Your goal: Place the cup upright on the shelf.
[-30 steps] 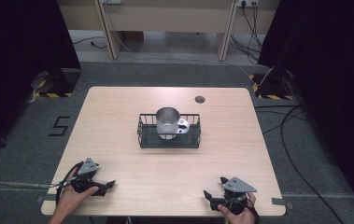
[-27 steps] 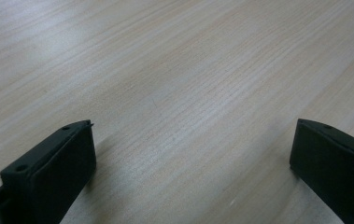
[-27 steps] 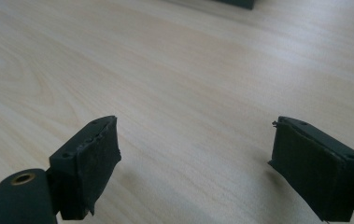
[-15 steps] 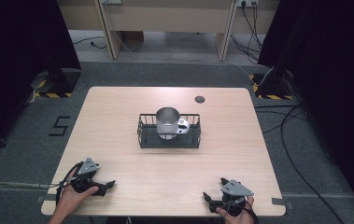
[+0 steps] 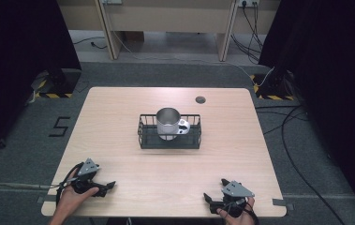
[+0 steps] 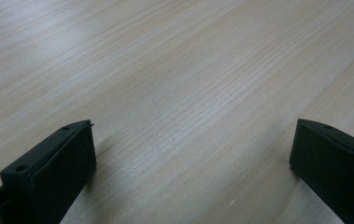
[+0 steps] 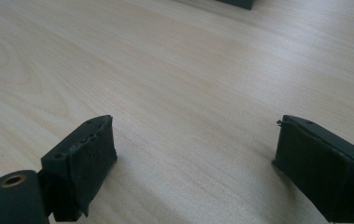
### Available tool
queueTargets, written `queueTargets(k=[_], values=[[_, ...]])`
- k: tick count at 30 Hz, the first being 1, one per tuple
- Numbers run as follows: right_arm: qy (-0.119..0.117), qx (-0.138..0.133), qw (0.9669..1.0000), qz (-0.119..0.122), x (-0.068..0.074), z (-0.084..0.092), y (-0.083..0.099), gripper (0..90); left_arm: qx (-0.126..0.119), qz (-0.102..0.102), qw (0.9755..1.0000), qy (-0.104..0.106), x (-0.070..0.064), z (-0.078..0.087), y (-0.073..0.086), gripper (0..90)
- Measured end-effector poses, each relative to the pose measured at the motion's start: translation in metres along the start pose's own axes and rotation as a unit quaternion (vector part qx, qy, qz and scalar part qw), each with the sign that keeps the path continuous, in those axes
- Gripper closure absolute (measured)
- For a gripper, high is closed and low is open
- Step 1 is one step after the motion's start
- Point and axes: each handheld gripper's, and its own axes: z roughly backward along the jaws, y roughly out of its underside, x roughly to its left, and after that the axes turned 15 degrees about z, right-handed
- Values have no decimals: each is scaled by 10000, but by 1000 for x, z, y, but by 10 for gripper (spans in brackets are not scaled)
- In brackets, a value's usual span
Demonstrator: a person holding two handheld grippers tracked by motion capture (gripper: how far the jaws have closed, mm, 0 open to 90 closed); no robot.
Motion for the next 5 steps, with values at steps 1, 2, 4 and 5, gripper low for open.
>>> queueTargets(k=[1, 2, 4, 5], values=[[0, 0, 10000, 0, 0, 0, 0, 124, 0, 0, 10000, 0, 0, 0, 0, 0], [0, -1, 10000, 2, 0, 0, 0, 124, 0, -1, 10000, 0, 0, 0, 0, 0], [-3, 0, 10000, 2, 0, 0, 0, 124, 0, -1, 10000, 0, 0, 0, 0, 0], [-7, 0, 10000, 3, 0, 0, 0, 124, 0, -1, 10000, 0, 0, 0, 0, 0]])
